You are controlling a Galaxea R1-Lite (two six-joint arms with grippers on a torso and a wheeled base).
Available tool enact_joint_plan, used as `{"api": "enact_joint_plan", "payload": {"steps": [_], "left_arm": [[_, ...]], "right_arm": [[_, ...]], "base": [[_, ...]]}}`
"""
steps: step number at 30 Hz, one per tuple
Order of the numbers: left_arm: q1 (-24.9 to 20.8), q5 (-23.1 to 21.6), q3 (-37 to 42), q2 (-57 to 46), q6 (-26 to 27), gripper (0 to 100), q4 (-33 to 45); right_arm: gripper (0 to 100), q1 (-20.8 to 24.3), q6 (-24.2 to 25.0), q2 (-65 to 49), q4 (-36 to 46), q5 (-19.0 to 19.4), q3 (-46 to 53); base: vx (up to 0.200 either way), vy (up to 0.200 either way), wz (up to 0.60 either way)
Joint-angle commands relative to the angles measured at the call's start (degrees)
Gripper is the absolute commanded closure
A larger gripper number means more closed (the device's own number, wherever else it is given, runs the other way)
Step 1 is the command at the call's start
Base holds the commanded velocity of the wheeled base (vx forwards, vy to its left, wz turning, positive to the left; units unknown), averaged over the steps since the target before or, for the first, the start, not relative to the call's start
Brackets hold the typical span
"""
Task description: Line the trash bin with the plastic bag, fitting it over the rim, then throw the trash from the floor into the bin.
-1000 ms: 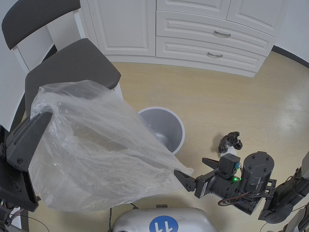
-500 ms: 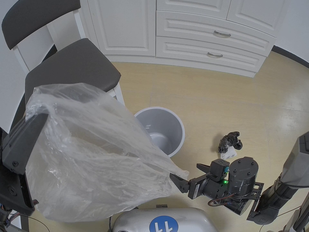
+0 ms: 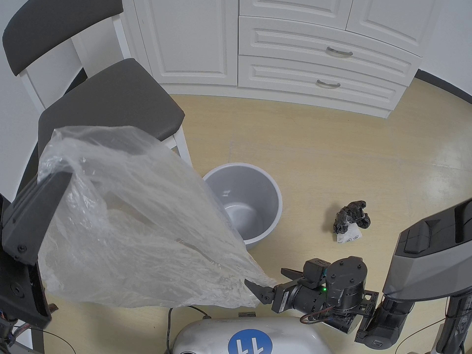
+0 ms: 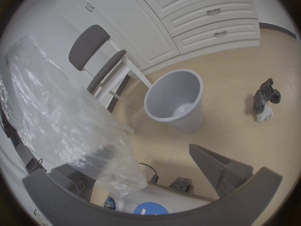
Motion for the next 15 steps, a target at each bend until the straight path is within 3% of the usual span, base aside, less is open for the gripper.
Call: {"api": "enact_joint_plan", "payload": {"steps": [1, 11, 15], "left_arm": [[0.01, 0.01, -0.13, 0.14, 0.02, 100, -0.06], [0.01, 0.01, -0.04, 0.14, 0.02, 100, -0.06], [0.01, 0.01, 0.05, 0.23, 0.02, 100, -0.06]], "right_arm": [[0, 0.07, 0.16, 0.99, -1.07, 0.18, -0.30], [0, 0.15, 3.33, -0.50, -1.07, -0.26, -2.14], [0, 0.68, 6.67, -1.38, -1.07, -0.69, -4.08]], "base": [[0.000, 0.000, 0.00], [0.000, 0.000, 0.00], [0.000, 0.000, 0.00]]}}
